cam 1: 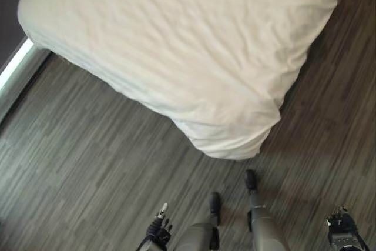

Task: Making the bed.

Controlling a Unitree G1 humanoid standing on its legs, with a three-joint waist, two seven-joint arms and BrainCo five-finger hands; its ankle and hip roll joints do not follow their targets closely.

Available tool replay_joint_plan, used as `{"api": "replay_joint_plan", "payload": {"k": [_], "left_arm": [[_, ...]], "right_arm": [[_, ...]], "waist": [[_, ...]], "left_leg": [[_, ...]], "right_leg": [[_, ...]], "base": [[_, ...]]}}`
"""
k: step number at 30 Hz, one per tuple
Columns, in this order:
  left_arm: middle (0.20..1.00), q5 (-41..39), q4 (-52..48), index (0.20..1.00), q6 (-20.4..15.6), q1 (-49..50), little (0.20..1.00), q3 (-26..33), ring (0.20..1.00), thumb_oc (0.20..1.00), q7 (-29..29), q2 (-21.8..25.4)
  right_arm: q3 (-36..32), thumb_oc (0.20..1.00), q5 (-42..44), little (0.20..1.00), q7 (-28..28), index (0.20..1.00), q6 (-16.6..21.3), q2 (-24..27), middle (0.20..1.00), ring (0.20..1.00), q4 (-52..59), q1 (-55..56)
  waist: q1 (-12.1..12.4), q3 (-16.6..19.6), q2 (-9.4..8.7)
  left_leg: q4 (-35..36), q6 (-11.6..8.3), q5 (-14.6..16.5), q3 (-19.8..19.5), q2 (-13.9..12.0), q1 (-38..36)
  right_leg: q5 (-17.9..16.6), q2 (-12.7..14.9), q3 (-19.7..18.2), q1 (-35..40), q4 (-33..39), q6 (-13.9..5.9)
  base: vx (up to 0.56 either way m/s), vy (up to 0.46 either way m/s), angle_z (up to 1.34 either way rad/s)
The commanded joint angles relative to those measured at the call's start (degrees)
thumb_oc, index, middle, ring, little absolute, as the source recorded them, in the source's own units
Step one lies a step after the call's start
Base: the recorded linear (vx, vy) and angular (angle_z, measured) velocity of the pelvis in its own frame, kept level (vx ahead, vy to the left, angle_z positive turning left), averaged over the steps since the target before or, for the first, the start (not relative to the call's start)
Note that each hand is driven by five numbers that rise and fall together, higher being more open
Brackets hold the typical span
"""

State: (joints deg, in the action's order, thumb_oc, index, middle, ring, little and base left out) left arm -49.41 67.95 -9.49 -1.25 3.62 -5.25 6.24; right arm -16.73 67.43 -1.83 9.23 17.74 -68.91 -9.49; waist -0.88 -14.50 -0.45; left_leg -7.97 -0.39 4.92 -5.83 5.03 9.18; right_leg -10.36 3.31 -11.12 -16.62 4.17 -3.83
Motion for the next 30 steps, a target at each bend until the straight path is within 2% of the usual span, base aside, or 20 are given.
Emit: {"api": "replay_joint_plan", "payload": {"k": [1,2,3,4,5,6,7,8,9,10,12,13,14,15,16,18,19,23,26,30], "left_arm": [[1.000,-1.1,4.2,1.000,-1.2,0.3,1.000,3.3,1.000,1.000,0.4,0.8],[1.000,0.6,5.1,1.000,-1.2,0.5,1.000,3.9,1.000,1.000,0.5,1.3],[1.000,1.6,5.4,1.000,-1.1,1.4,1.000,4.8,1.000,1.000,0.4,1.6],[1.000,4.1,5.8,1.000,-1.0,2.2,1.000,5.4,1.000,1.000,0.0,2.6],[1.000,4.2,5.8,1.000,-1.0,2.2,1.000,5.4,1.000,1.000,0.0,2.7],[1.000,6.7,6.2,1.000,-1.2,2.0,1.000,6.2,1.000,1.000,0.2,4.2],[1.000,6.7,6.2,1.000,-1.2,2.0,1.000,6.2,1.000,1.000,0.2,4.2],[1.000,8.5,6.1,1.000,-1.6,2.2,1.000,6.5,1.000,1.000,0.8,5.2],[1.000,9.7,5.6,1.000,-1.7,2.2,1.000,6.8,1.000,1.000,1.6,6.7],[1.000,9.7,5.6,1.000,-1.7,2.1,1.000,6.9,1.000,1.000,1.6,6.7],[1.000,10.3,5.6,1.000,-1.7,1.6,1.000,7.6,1.000,1.000,2.0,7.6],[1.000,10.1,5.4,1.000,-1.4,1.6,1.000,8.5,1.000,1.000,2.6,7.7],[1.000,9.9,4.1,1.000,-0.9,3.4,1.000,9.2,1.000,1.000,2.8,7.2],[1.000,9.9,4.1,1.000,-0.9,3.5,1.000,9.2,1.000,1.000,2.8,7.2],[1.000,9.8,3.6,1.000,-1.0,4.5,1.000,9.8,1.000,1.000,3.0,7.1],[1.000,10.2,3.1,1.000,-1.1,5.5,1.000,9.4,1.000,1.000,3.1,6.9],[1.000,10.4,3.6,1.000,-1.1,5.7,1.000,9.4,1.000,1.000,3.0,6.2],[1.000,10.8,3.8,1.000,-0.5,7.6,1.000,10.5,1.000,1.000,4.1,4.3],[1.000,12.8,3.2,1.000,-0.4,7.5,1.000,9.4,1.000,1.000,4.3,3.7],[1.000,10.5,0.9,1.000,-0.5,7.7,1.000,8.5,1.000,1.000,4.6,1.9]], "right_arm": [[3.4,0.200,-0.5,0.200,-1.3,0.200,2.7,-1.0,0.200,0.200,10.5,3.3],[4.4,0.200,-1.2,0.200,-1.9,0.200,2.7,-2.3,0.200,0.200,14.2,5.3],[4.5,0.200,-1.3,0.200,-2.5,0.200,2.5,-3.4,0.200,0.200,17.8,7.8],[5.3,0.200,-0.6,0.200,-3.9,0.200,2.3,-5.9,0.200,0.200,23.3,11.6],[5.4,0.200,-0.6,0.200,-3.8,0.200,2.3,-6.1,0.200,0.200,23.5,11.8],[5.4,0.200,-2.1,0.200,-3.7,0.200,2.7,-7.5,0.200,0.200,27.0,14.8],[5.4,0.200,-2.2,0.200,-3.6,0.200,2.7,-7.6,0.200,0.200,27.1,14.9],[5.5,0.200,-2.9,0.200,-3.5,0.200,3.3,-8.4,0.200,0.200,28.6,15.7],[7.0,0.200,-2.6,0.200,-3.6,0.200,3.9,-10.4,0.200,0.200,31.1,16.8],[7.1,0.200,-2.7,0.200,-3.6,0.200,3.9,-10.5,0.200,0.200,31.2,16.8],[8.0,0.200,-3.2,0.200,-3.5,0.200,3.7,-10.7,0.200,0.200,31.1,17.9],[8.0,0.200,-3.6,0.200,-2.6,0.200,4.3,-11.0,0.200,0.200,30.6,18.1],[8.7,0.442,-4.7,0.442,-2.2,0.442,3.6,-11.3,0.442,0.442,31.5,18.7],[8.7,0.564,-4.7,0.564,-2.2,0.564,3.6,-11.3,0.564,0.564,31.5,18.7],[9.8,1.000,-7.0,1.000,-2.2,1.000,3.3,-11.1,1.000,1.000,31.8,19.2],[11.0,1.000,-10.3,1.000,-1.0,1.000,3.1,-10.4,1.000,1.000,31.1,19.5],[12.7,1.000,-12.8,1.000,-0.2,1.000,3.3,-10.1,1.000,1.000,29.8,19.1],[15.6,1.000,-20.2,1.000,2.1,1.000,2.1,-8.8,1.000,1.000,30.9,19.0],[16.1,1.000,-24.4,1.000,3.3,1.000,2.0,-7.7,1.000,1.000,33.0,20.3],[15.6,1.000,-28.9,1.000,5.9,1.000,2.3,-7.6,1.000,1.000,33.3,21.5]], "waist": [[-1.2,1.2,0.06],[-2.4,2.5,-0.76],[-3.8,3.7,-1.14],[-6.7,5.8,-2.10],[-6.6,6.0,-2.45],[-8.1,7.4,-3.41],[-8.0,7.6,-3.75],[-8.2,7.2,-4.67],[-6.7,5.5,-4.58],[-6.8,5.5,-4.80],[-5.6,4.5,-4.14],[-4.0,4.5,-3.54],[-1.9,5.2,-2.44],[-2.0,5.2,-2.49],[-0.7,6.0,-1.96],[0.7,7.5,-2.83],[1.3,9.3,-3.86],[2.3,11.0,-3.93],[1.8,11.0,-3.43],[1.3,11.5,-2.20]], "left_leg": [[-7.3,-2.96,-1.3,-12.5,0.4,-1.2],[-8.3,-3.30,-1.1,-13.8,-0.3,-3.3],[-7.6,-2.87,-0.3,-12.9,-1.5,-5.3],[0.7,-1.50,2.0,-8.7,-2.8,-9.1],[1.2,-1.57,1.5,-8.4,-2.7,-9.1],[7.1,0.23,3.0,-5.3,-2.1,-11.0],[7.4,0.16,2.6,-5.2,-1.9,-10.8],[8.0,0.75,2.7,-2.8,-1.5,-10.6],[7.5,1.22,1.6,0.7,-2.4,-9.8],[7.5,1.18,1.4,0.7,-2.2,-9.7],[7.6,0.79,-0.8,3.3,-3.9,-9.0],[7.5,0.68,-1.9,5.2,-4.9,-8.5],[8.1,0.78,-3.2,7.6,-5.6,-8.4],[8.1,0.78,-3.3,7.6,-5.6,-8.4],[8.1,0.87,-4.1,8.8,-6.0,-8.0],[7.3,0.39,-3.4,9.6,-5.6,-7.7],[7.3,-0.64,-3.6,10.0,-5.5,-6.6],[7.8,-2.10,-4.7,12.2,-7.6,-7.3],[8.1,-2.34,-5.3,11.1,-7.7,-7.6],[9.2,-2.10,-5.7,8.8,-7.4,-8.9]], "right_leg": [[2.7,-2.9,-5.7,2.0,-6.0,-4.08],[1.7,-3.6,-8.2,1.7,-5.9,-4.84],[0.9,-4.5,-9.7,1.2,-6.0,-5.47],[-2.1,-5.5,-12.6,-0.4,-3.8,-7.08],[-2.4,-5.3,-12.9,-0.5,-3.7,-7.14],[-5.5,-5.7,-13.5,-2.5,-0.7,-9.04],[-5.7,-5.5,-13.8,-2.7,-0.6,-9.12],[-8.4,-5.8,-12.4,-4.3,-0.4,-10.37],[-4.8,-4.2,-3.9,-5.4,-2.9,-10.07],[-4.7,-4.0,-3.9,-5.6,-3.2,-10.07],[-0.2,-1.5,2.7,-3.7,-9.7,-7.51],[2.1,0.8,8.1,-1.3,-14.0,-6.08],[5.4,4.3,14.0,3.5,-17.1,-4.54],[5.2,4.3,14.0,3.5,-17.0,-4.53],[5.9,5.7,15.4,5.6,-20.8,-4.53],[6.7,6.5,15.9,10.8,-14.4,-5.03],[7.6,6.0,16.2,13.6,-4.2,-5.17],[7.1,4.6,16.4,15.9,-0.7,-4.93],[7.4,4.5,17.3,16.9,-0.8,-4.56],[8.1,4.2,17.7,18.3,-0.9,-4.09]], "base": [[-0.04,0.146,-1.66],[-0.02,0.200,-1.70],[-0.18,0.260,-1.56],[-0.18,0.177,-1.57],[-0.37,0.240,-2.01],[-0.21,0.106,-1.83],[-0.35,0.134,-1.68],[-0.48,0.021,-1.52],[-0.48,0.022,-1.31],[-0.50,-0.015,-1.38],[-0.40,-0.051,-1.40],[-0.53,-0.051,-1.29],[-0.42,-0.028,-1.01],[-0.34,-0.027,-0.91],[-0.16,-0.054,-0.81],[-0.20,-0.194,-0.43],[-0.16,-0.231,-0.30],[-0.08,-0.204,-0.31],[-0.03,-0.090,0.12],[-0.03,-0.058,0.29]]}}
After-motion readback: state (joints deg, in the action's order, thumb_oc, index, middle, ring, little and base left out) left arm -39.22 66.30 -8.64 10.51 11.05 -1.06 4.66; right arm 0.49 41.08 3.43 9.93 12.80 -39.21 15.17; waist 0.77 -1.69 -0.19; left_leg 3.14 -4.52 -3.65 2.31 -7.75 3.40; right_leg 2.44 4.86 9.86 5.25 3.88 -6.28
